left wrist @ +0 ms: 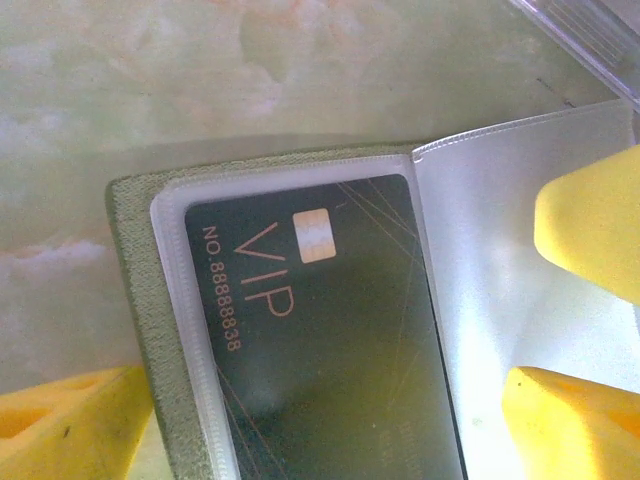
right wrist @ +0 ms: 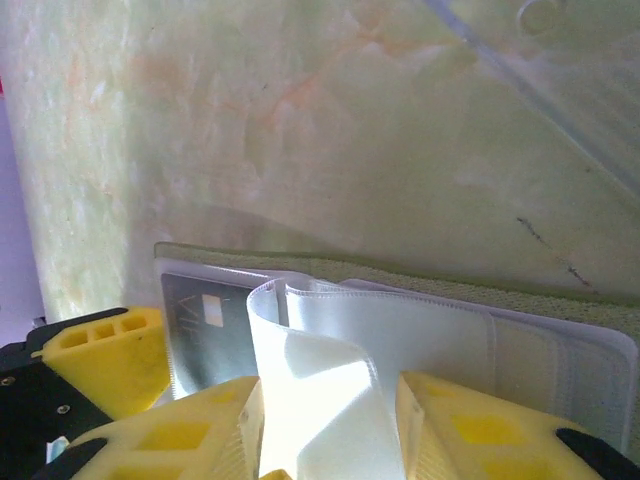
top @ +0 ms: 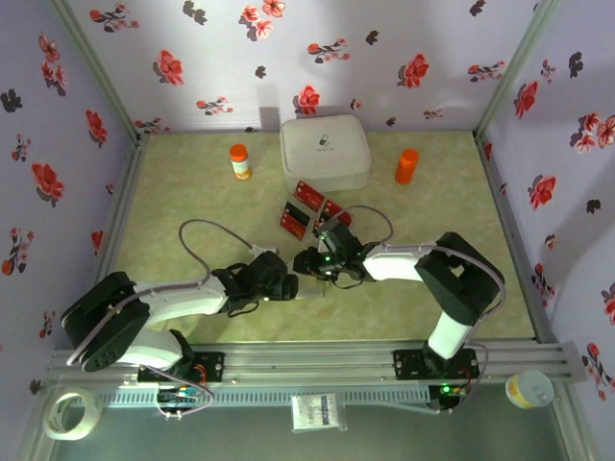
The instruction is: Put the credit cards into the card holder
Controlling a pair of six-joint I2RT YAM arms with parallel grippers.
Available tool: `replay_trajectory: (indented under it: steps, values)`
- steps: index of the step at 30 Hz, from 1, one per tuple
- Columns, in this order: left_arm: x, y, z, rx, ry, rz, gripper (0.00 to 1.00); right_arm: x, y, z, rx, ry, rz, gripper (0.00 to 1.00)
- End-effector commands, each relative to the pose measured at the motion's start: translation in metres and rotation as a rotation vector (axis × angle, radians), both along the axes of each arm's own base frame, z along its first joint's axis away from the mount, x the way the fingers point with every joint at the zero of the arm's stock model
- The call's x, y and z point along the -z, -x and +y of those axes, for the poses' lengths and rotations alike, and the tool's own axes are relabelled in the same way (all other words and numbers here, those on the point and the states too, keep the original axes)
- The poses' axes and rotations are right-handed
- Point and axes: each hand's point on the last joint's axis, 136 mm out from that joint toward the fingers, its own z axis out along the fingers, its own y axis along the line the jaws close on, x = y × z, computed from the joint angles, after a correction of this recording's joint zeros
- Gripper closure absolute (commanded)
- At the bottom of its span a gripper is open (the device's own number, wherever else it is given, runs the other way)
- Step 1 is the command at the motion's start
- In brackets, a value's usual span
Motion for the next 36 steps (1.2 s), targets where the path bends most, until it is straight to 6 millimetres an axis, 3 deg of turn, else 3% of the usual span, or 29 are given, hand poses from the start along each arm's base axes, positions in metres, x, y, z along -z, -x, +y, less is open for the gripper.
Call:
replay_trajectory:
  steps: [1, 5, 8, 16, 23, 36]
  values:
    - [0.006, 0.008, 0.011, 0.002, -0.034, 0.018, 0.08, -0.017, 0.001, 0.005, 0.003, -0.07, -0.001, 0.64]
    - [-0.007, 0.006, 0.012, -0.001, -0.019, -0.009, 0.05, -0.026, 0.001, 0.007, 0.007, -0.094, -0.004, 0.63]
    - [-0.021, 0.003, 0.018, -0.019, 0.004, -0.041, 0.03, -0.032, 0.003, 0.008, 0.01, -0.108, -0.012, 0.56]
    - [-0.048, -0.005, 0.058, -0.137, 0.076, -0.085, 0.0, -0.044, 0.012, 0.021, -0.011, -0.105, -0.035, 0.41]
    - [-0.045, -0.004, 0.086, -0.209, 0.095, -0.068, 0.0, -0.041, 0.017, 0.046, -0.041, -0.102, -0.032, 0.34]
    - [-0.037, 0.002, 0.097, -0.232, 0.105, -0.054, 0.0, -0.025, 0.012, 0.067, -0.033, -0.099, -0.004, 0.33]
